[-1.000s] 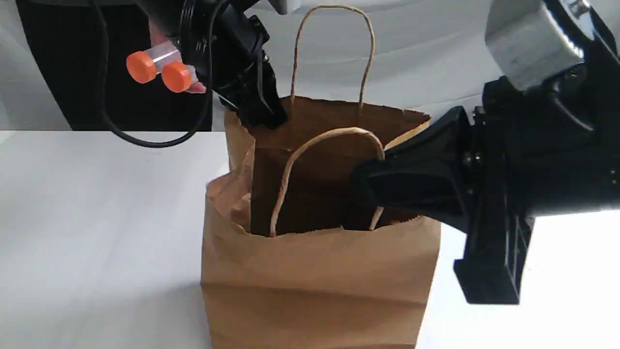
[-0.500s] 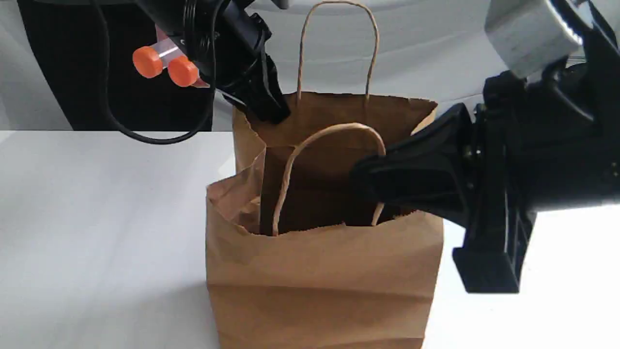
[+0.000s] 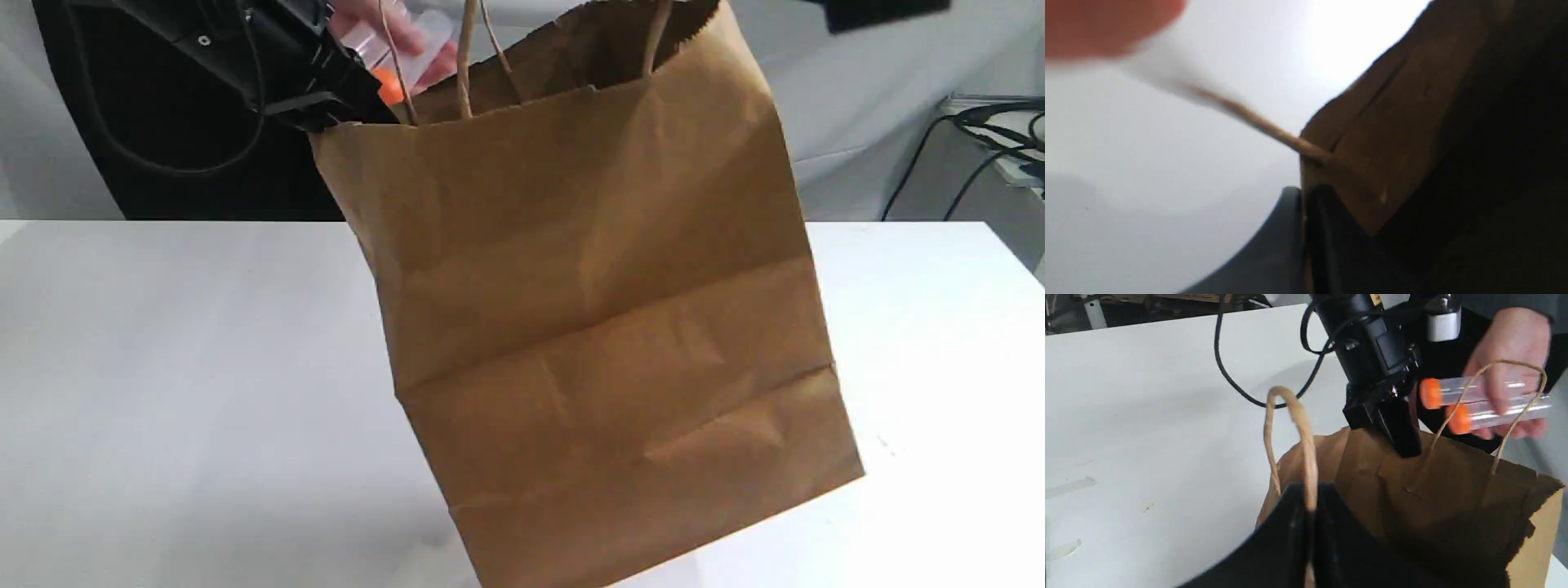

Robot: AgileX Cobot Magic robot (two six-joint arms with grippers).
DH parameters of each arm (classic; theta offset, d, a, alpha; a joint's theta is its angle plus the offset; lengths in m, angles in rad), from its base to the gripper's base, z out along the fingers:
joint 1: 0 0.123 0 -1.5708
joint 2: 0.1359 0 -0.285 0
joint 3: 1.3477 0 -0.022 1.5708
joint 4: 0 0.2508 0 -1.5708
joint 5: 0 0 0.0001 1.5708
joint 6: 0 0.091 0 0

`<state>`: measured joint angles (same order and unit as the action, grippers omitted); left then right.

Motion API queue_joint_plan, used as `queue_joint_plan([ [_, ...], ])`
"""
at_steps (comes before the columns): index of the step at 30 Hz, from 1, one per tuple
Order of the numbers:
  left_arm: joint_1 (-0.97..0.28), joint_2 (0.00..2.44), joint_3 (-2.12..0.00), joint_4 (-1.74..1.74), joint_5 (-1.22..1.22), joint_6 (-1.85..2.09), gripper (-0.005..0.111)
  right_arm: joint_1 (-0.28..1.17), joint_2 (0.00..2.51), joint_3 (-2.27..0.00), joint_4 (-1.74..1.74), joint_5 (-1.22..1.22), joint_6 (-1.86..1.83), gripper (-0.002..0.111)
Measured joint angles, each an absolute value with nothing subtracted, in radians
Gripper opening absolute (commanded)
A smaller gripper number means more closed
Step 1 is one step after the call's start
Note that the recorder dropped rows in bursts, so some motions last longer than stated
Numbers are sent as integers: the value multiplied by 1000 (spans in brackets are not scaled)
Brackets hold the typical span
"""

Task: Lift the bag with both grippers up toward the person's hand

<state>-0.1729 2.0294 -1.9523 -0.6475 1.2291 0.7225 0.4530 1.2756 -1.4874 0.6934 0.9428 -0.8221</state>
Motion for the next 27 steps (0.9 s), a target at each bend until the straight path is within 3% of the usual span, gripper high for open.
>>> queue_joint_plan([
  [8, -173, 2071, -1952, -651, 1231, 692, 0, 453, 1377, -1619, 699, 1032, -784, 0],
  [27, -173, 2075, -1952, -651, 1235, 688, 0, 453, 1380, -1634, 687, 1072, -782, 0],
])
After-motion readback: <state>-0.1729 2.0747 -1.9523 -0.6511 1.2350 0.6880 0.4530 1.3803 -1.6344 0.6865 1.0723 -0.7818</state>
